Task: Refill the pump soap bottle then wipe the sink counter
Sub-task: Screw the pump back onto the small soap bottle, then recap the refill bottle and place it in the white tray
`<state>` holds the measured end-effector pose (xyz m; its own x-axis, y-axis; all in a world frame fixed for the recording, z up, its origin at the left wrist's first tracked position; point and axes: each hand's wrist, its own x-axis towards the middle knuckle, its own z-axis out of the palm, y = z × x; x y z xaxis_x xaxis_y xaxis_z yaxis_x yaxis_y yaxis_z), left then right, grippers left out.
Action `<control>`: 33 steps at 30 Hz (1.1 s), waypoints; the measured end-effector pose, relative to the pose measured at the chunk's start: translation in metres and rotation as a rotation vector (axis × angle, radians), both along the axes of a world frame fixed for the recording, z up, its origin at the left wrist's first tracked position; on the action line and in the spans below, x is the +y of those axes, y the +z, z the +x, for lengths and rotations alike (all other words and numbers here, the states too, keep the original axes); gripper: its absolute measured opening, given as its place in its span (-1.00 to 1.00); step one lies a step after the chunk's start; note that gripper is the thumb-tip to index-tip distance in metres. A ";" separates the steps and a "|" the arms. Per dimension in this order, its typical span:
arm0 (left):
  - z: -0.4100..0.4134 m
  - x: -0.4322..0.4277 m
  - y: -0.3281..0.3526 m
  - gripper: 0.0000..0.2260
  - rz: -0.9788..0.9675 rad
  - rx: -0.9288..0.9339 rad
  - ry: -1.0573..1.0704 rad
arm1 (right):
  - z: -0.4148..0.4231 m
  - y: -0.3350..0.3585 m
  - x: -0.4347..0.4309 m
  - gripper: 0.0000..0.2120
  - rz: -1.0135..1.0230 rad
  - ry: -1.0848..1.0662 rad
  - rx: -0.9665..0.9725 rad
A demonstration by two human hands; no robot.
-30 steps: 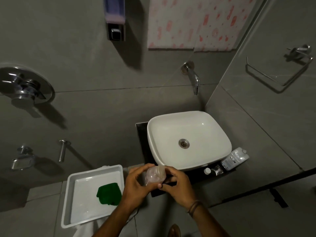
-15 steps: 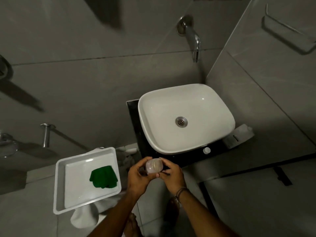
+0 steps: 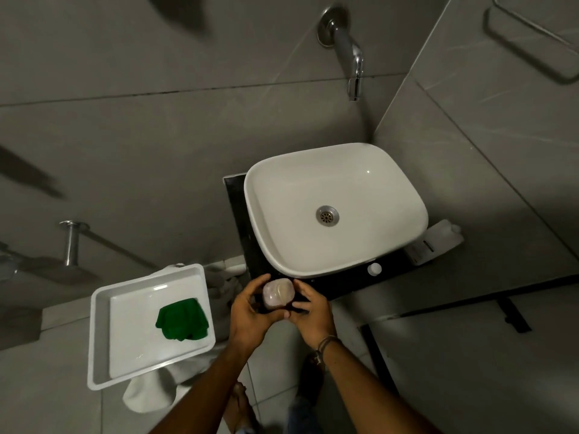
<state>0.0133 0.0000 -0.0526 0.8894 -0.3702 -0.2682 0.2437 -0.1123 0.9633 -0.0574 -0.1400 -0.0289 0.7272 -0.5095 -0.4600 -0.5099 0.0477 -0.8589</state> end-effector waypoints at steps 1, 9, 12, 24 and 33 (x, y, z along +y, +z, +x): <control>-0.004 0.003 0.002 -0.08 0.035 -0.010 0.010 | -0.005 0.000 -0.001 -0.29 0.009 -0.008 0.030; -0.107 0.005 -0.011 -0.33 0.321 0.018 -0.006 | -0.077 0.021 -0.051 -0.29 -0.051 -0.231 0.140; -0.116 -0.036 0.015 -0.49 0.388 -0.039 -0.195 | -0.092 0.034 -0.089 -0.31 -0.070 -0.407 0.114; -0.087 -0.265 0.053 -0.45 0.699 -0.553 -0.438 | -0.069 0.061 -0.264 -0.07 -0.209 -0.717 -0.144; -0.098 -0.314 0.016 -0.69 0.951 -0.578 -0.403 | -0.051 0.037 -0.301 -0.27 -0.173 -0.770 -0.162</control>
<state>-0.0849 -0.3143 -0.0365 0.8339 -0.5207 -0.1831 -0.4179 -0.8123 0.4068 -0.1088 -0.4412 0.0086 0.1939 -0.9492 -0.2476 -0.2563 0.1946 -0.9468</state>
